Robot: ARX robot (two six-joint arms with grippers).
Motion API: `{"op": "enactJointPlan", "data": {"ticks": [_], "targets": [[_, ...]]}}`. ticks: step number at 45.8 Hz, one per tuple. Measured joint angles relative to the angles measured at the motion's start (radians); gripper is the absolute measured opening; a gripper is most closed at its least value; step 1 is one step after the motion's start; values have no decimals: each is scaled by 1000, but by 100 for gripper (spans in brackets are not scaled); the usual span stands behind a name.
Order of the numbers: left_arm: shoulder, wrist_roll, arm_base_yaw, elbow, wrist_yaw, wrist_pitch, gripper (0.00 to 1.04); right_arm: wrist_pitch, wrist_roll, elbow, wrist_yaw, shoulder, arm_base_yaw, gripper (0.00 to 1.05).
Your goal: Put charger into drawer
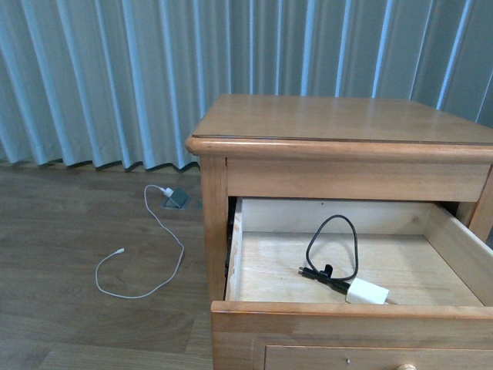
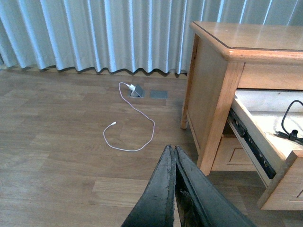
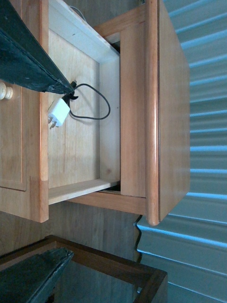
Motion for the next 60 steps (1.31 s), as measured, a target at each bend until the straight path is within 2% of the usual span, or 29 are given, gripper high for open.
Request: {"op": "enactJointPlan", "data": {"ticks": [11, 18, 21, 25, 28, 37, 46, 60], "targets": [[0, -2, 0, 0, 0, 0, 5, -28, -8, 6, -21, 6, -3, 96], [0, -1, 0, 0, 0, 0, 30, -366, -40, 99, -159, 101, 14, 96], [0, -1, 0, 0, 0, 0, 40, -429, -38, 116, -179, 163, 35, 96], [0, -1, 0, 0, 0, 0, 58, -438, -19, 150, -184, 272, 64, 96], [0, -1, 0, 0, 0, 0, 67, -422, 6, 179, -193, 358, 83, 96], [0, -1, 0, 0, 0, 0, 99, -288, 111, 266, -210, 646, 135, 96], [0, 0, 0, 0, 0, 0, 99, -111, 161, 374, -158, 954, 184, 96], [0, 0, 0, 0, 0, 0, 99, 46, 212, 505, -93, 1271, 210, 96]]}}
